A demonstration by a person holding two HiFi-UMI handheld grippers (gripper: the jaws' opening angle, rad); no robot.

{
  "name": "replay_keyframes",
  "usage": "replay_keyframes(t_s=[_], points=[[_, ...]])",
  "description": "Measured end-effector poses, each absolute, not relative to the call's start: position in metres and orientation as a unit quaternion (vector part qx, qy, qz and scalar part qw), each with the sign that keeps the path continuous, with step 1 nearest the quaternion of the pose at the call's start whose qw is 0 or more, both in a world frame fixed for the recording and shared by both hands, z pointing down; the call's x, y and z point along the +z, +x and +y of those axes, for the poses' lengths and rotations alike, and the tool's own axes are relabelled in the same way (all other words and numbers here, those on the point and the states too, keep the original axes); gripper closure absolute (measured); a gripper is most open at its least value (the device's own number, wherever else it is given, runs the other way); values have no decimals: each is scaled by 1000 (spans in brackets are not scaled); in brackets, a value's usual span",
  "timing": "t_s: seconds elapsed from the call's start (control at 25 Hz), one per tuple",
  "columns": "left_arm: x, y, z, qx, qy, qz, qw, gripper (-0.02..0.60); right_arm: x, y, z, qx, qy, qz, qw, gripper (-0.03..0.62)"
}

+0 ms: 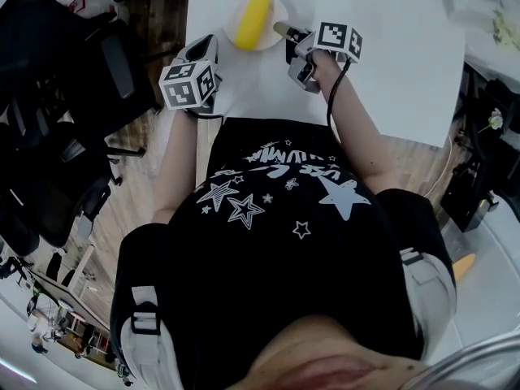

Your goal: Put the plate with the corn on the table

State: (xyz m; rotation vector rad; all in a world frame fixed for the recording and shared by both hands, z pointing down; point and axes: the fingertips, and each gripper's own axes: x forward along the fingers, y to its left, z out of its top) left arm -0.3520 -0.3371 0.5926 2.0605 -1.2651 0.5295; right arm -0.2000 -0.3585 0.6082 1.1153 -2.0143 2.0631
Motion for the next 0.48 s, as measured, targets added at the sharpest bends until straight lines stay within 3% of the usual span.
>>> replay_keyframes(t_s=[0.48], points=[[588,-347,-330,203,787,-485,321,577,612,-194,-356,641,396,-651,90,567]])
